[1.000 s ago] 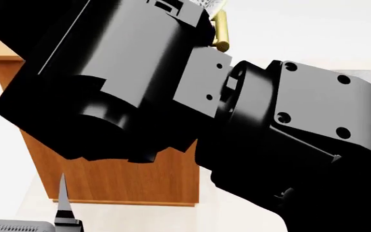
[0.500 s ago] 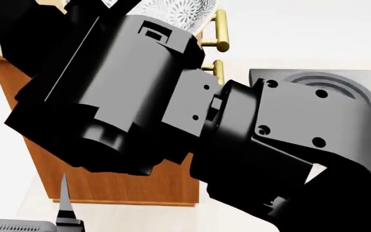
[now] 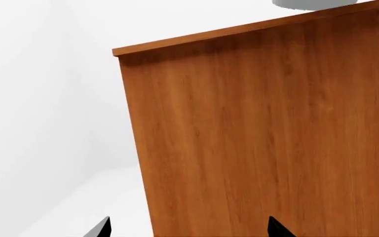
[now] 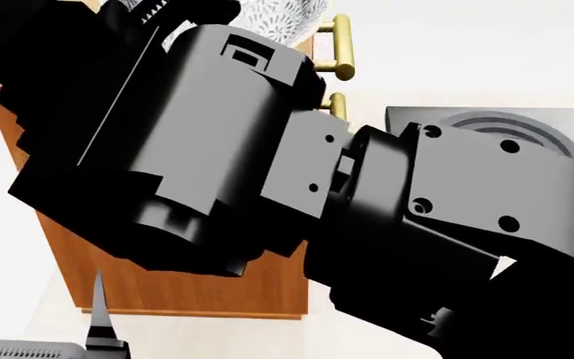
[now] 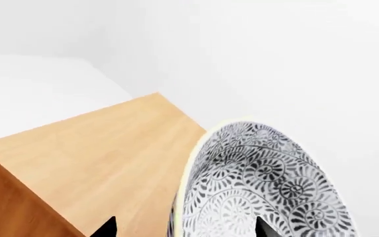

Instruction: Put the bowl on the top of the cabinet.

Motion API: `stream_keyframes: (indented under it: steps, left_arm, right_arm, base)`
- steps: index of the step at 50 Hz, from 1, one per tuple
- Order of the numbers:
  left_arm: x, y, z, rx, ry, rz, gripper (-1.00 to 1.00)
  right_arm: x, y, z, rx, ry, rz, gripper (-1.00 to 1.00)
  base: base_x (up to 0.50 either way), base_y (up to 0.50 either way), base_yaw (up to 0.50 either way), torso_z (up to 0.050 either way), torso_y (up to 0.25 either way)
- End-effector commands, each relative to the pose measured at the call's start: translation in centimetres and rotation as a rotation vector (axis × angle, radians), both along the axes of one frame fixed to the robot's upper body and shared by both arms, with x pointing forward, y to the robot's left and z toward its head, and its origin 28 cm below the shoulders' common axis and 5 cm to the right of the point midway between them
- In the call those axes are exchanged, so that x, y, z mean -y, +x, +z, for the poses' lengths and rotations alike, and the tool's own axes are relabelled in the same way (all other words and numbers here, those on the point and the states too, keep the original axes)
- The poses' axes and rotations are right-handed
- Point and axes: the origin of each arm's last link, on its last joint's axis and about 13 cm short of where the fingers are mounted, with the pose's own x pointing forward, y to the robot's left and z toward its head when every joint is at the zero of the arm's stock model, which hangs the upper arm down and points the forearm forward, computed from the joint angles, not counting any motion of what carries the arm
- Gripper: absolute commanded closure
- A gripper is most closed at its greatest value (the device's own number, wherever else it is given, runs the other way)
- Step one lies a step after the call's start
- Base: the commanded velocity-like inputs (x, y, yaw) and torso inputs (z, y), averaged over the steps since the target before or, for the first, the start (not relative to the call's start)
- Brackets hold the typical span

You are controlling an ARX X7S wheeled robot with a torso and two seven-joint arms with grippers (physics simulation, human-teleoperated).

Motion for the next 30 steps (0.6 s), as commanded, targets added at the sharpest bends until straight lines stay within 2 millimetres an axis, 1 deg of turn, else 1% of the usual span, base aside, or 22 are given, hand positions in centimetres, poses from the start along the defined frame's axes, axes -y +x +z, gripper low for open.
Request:
stream_keyframes:
  steps: [1,9,14,19,24,26,30]
  left_arm:
    - [0.1,0.0,-0.1,-0.001,-0.002,-0.003,-1.0]
    - [0.3,0.1,-0.1,-0.004,0.001,-0.007,-1.0]
    - [0.3,0.0,-0.1,-0.003,0.002,-0.008,-1.0]
    - [0.4,-0.1,-0.1,-0.002,0.003,-0.011,-1.0]
    - [0.4,0.1,-0.2,-0.005,0.0,-0.01,-1.0]
    - [0.5,0.1,-0.2,-0.005,0.0,-0.012,-1.0]
    - [0.4,0.1,-0.2,-0.005,0.002,-0.009,-1.0]
  right_arm:
    - [1.3,0.0,0.9,0.033,0.024,-0.021,-1.0]
    - [2.5,-0.5,1.7,0.06,0.033,-0.02,-1.0]
    - [3.3,-1.7,2.3,0.09,0.041,-0.007,-1.0]
    - [3.7,-2.7,2.6,0.102,0.046,0.014,-1.0]
    - [4.1,-4.1,3.3,0.14,0.085,0.037,-1.0]
    - [4.4,-4.9,4.2,0.167,0.112,0.046,-1.0]
    - [5.4,-5.9,5.8,0.239,0.143,0.003,-1.0]
  base:
    - [0.0,0.0,0.0,0.0,0.0]
    - [0.0,0.0,0.0,0.0,0.0]
    - [0.0,0.0,0.0,0.0,0.0]
    - [0.0,0.0,0.0,0.0,0.0]
    - [0.0,0.0,0.0,0.0,0.0]
    - [0.0,0.0,0.0,0.0,0.0]
    - [0.0,0.0,0.0,0.0,0.0]
